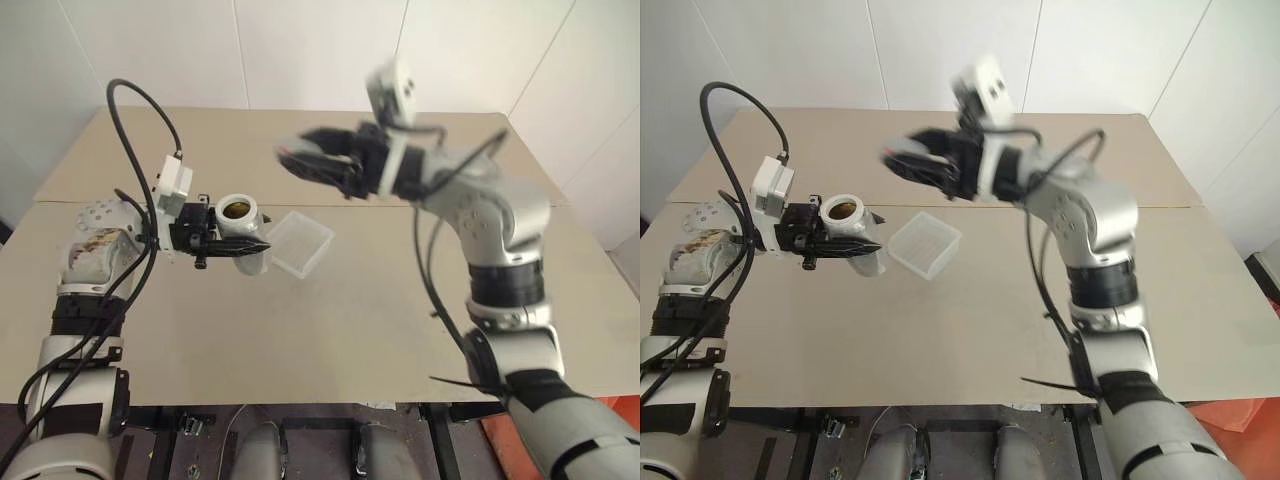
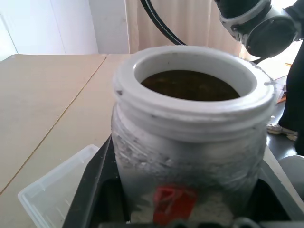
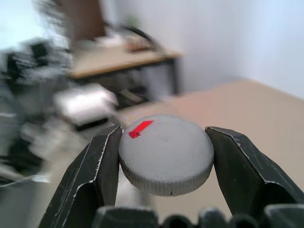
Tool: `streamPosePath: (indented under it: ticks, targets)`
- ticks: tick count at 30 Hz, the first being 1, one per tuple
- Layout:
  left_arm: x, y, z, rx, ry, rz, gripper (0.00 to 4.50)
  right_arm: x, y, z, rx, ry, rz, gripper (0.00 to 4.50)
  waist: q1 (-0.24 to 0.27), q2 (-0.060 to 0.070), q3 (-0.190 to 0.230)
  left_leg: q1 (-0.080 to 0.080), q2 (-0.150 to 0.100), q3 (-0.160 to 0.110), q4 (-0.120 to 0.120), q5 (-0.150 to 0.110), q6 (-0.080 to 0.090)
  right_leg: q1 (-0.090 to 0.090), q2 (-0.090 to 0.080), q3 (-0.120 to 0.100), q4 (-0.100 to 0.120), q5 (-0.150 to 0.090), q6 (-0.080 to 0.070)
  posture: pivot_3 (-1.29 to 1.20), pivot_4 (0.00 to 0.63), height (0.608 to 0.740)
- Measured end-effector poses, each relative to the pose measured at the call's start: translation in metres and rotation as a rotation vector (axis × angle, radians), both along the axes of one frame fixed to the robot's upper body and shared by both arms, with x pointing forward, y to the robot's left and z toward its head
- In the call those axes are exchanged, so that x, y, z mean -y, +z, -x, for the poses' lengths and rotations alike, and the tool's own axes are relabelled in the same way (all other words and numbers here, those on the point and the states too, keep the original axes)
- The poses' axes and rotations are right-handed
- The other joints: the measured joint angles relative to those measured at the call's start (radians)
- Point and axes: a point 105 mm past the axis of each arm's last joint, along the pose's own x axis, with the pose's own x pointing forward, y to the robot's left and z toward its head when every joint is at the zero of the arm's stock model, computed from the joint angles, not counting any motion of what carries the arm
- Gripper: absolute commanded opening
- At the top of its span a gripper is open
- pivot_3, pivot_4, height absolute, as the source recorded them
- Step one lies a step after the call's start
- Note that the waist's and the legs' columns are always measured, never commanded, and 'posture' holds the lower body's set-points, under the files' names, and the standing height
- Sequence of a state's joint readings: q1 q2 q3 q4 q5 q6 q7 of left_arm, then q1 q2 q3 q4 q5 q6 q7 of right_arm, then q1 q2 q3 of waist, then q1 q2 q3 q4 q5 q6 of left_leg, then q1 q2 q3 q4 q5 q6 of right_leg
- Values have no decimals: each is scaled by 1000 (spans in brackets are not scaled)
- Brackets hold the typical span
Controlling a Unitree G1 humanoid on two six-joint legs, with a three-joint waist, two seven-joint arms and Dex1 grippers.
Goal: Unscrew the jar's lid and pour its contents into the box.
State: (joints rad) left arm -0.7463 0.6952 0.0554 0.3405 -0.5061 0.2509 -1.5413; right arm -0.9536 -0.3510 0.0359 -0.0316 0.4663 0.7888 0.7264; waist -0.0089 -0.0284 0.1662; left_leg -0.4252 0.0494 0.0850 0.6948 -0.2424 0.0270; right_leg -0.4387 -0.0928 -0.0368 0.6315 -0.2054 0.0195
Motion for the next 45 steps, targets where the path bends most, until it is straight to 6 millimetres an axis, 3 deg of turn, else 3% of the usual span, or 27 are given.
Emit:
streamPosePath:
  ticks: [4, 6, 7, 8, 11, 13, 17, 20, 23, 28, 31, 36, 38, 45]
  targets:
    - [-14, -4, -6, 28, 125, 17, 1945, 62, -93, -13, -101, -266, 191, 2752, -2, 0, 0, -1, 0, 0, 0, 0, 0, -2, 0, 1, 0, 0, 0, 0, 150, 740]
    - [-17, -4, -10, 45, 179, 12, 1945, 74, -125, -12, -128, -321, 291, 2752, -11, 0, 0, 1, 0, 1, 0, 0, 0, -2, 1, 2, -1, 0, 0, 0, 150, 740]
    - [-17, -4, -12, 56, 196, 13, 1945, 75, -136, -11, -136, -327, 323, 2752, -16, 0, 0, 2, 0, 1, 0, 0, -1, -2, 1, 3, 0, 0, 0, 0, 150, 740]
    - [-17, -3, -14, 70, 214, 14, 1945, 75, -142, -10, -142, -329, 334, 3474, -19, 0, 0, 2, 0, 1, 0, 1, -1, -2, 1, 3, 0, 0, 0, 0, 150, 740]
    - [-18, -2, -21, 112, 285, 5, 1945, 72, -163, -6, -188, -321, 339, 4345, -20, 0, 0, 4, 0, 1, 0, 1, -1, 0, 1, 3, 0, 0, 0, 0, 150, 740]
    - [-18, -1, -26, 150, 326, -1, 1945, 72, -169, -4, -202, -313, 349, 4432, -14, 0, 0, 3, 0, 1, 0, 1, -1, 0, 1, 3, 0, 0, 0, 0, 150, 740]
    - [-15, 2, -43, 285, 473, -19, 1945, 70, -154, 1, -204, -249, 340, 4432, -1, 0, 0, 2, 0, 0, 0, 0, -1, 0, 1, 2, -1, 0, 0, 0, 150, 740]
    - [-17, 9, -64, 549, 636, -153, 1945, 63, -108, 9, -163, -145, 283, 4432, 10, 0, 0, 2, 0, 0, 0, 0, 0, 0, 1, 2, -2, 1, 0, 0, 150, 740]
    - [-8, 15, -82, 924, 714, -363, 1945, 50, -70, 25, -140, -1, 233, 4432, 20, 0, 0, 3, 0, 0, 0, 0, 0, 1, 0, 1, -2, 1, 0, 0, 150, 740]
    - [26, 18, -98, 1667, 528, -706, 1945, 28, -58, 46, -174, 198, 259, 4432, 25, 0, 0, 0, -2, 1, 0, 0, 0, 0, -1, 0, -3, 1, 1, 0, 150, 740]
    - [40, 8, -106, 1986, 333, -818, 1945, 20, -47, 47, -156, 244, 268, 4432, 28, 0, 0, -1, -2, 1, 0, 0, 1, -1, -1, -1, -1, 1, 1, 0, 150, 740]
    - [72, -23, -108, 2172, 109, -814, 1945, 14, -35, 45, -130, 259, 250, 4432, 28, 0, 0, -6, -1, 1, 1, -1, 1, -5, -1, -2, 1, 1, 1, 0, 150, 740]
    - [75, -33, -107, 2189, 61, -818, 1945, 13, -35, 45, -132, 258, 244, 4432, 25, -1, 0, -9, -1, 2, 1, -1, 1, -8, -1, -2, 1, 1, 2, 0, 150, 740]
    - [66, -23, -115, 2215, 96, -885, 1945, 18, -23, 45, -112, 226, 190, 4432, 22, -1, 1, -17, -2, 2, 1, 2, -3, -17, -2, -1, 2, 1, 2, 0, 150, 740]
